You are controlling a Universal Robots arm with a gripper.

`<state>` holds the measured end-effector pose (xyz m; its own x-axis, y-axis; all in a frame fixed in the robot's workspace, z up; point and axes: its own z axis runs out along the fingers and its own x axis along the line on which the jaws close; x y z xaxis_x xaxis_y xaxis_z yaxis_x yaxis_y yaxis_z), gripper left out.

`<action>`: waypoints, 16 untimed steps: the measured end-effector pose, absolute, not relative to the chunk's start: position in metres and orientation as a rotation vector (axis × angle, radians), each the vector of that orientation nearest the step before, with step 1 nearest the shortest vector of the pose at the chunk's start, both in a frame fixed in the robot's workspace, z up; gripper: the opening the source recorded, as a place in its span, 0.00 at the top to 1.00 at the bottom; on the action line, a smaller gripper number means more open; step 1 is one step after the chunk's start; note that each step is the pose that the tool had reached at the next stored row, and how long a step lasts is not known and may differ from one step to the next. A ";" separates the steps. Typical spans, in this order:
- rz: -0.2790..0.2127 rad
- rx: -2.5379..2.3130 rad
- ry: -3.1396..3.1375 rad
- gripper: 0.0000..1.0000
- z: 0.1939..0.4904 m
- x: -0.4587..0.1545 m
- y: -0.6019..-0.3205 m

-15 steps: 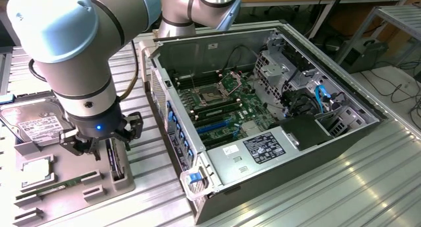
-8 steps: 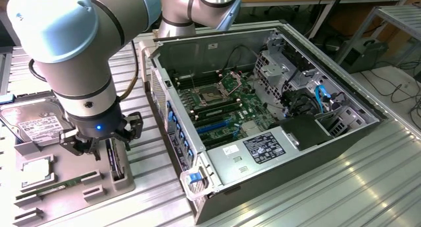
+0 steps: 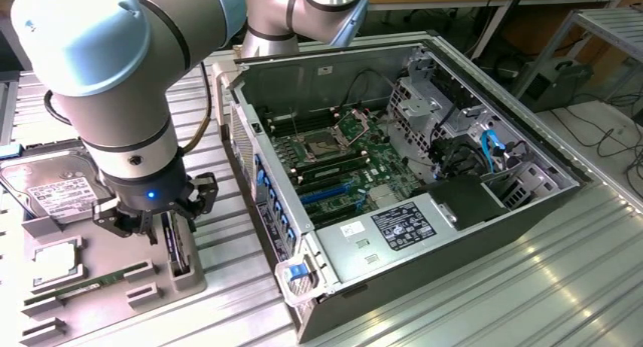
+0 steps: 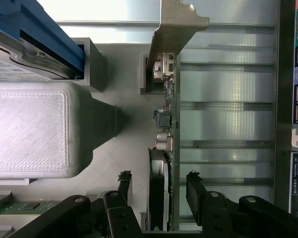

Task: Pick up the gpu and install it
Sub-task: 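Pick up the gpu and move the gpu toward the slot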

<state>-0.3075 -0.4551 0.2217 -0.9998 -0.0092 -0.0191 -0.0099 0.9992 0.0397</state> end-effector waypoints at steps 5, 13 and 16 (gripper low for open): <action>0.062 -0.013 3.122 0.52 0.222 -0.308 -0.454; 0.062 -0.012 3.122 0.68 0.222 -0.308 -0.454; 0.062 -0.012 3.122 0.69 0.222 -0.308 -0.454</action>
<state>-0.3076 -0.4542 0.2217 -0.9998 -0.0076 -0.0187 -0.0083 0.9992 0.0394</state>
